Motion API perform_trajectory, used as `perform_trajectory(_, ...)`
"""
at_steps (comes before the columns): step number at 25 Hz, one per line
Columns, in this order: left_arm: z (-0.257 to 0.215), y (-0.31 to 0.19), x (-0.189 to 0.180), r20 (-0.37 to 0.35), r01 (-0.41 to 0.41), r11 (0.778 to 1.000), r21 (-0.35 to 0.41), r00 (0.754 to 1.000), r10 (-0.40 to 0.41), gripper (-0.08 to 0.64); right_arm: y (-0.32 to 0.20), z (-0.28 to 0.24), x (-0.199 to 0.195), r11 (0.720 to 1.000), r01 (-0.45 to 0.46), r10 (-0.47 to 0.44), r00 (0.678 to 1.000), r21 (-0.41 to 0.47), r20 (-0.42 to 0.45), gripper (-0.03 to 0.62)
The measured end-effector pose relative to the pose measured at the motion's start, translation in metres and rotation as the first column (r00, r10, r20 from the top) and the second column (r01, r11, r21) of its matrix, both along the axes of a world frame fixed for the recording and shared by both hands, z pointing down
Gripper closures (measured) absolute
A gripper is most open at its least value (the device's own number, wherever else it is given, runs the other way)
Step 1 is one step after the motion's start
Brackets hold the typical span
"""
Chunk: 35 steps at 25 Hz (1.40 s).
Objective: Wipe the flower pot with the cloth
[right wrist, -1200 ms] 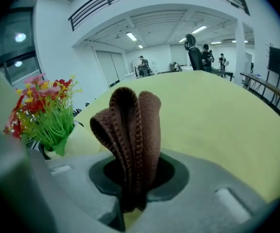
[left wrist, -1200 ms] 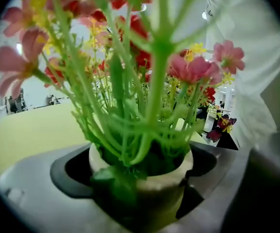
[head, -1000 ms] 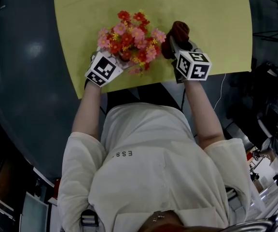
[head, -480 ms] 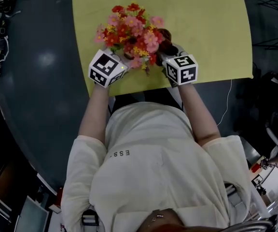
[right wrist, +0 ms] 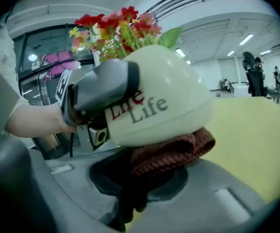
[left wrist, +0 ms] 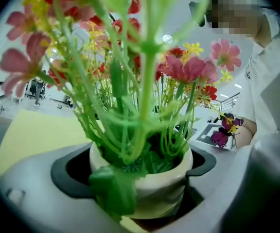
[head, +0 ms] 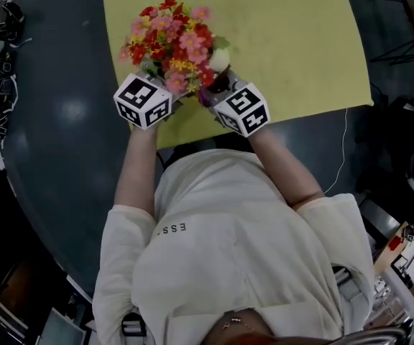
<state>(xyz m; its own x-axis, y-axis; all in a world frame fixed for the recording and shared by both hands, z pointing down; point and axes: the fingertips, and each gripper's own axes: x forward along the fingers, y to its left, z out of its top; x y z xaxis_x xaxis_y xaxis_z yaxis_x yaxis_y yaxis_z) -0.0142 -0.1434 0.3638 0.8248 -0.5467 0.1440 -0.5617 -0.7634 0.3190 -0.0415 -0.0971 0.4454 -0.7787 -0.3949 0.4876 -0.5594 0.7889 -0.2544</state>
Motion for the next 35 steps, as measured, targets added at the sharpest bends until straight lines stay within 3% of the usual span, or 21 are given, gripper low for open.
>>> perform_trajectory(12,-0.030,0.010,0.007,0.026,-0.041,0.997,0.060,0.999,0.040,-0.003,0.039,-0.012,-0.039,0.995,0.101,-0.101,0.994,0.006,0.031,0.537)
perform_trajectory(15,-0.037,0.011,0.008,0.032,-0.032,0.997,0.076,0.999,0.029,-0.003,0.038,-0.014,-0.027,0.996,0.083,-0.084,0.996,0.018,0.043,0.537)
perform_trajectory(20,-0.047,0.016,0.007,0.060,-0.005,0.996,0.094,0.998,-0.001,-0.003,0.019,-0.012,0.024,0.999,-0.004,0.002,1.000,0.041,0.027,0.537)
perform_trajectory(27,-0.062,0.027,0.009,0.030,0.014,0.995,0.097,0.999,-0.017,-0.003,-0.036,-0.053,0.065,0.979,-0.116,0.102,0.991,0.170,0.088,0.537)
perform_trajectory(35,-0.083,0.030,0.020,-0.062,0.018,0.993,0.113,0.998,-0.011,-0.003,-0.029,-0.095,0.034,0.944,-0.067,-0.015,0.969,0.323,0.247,0.537)
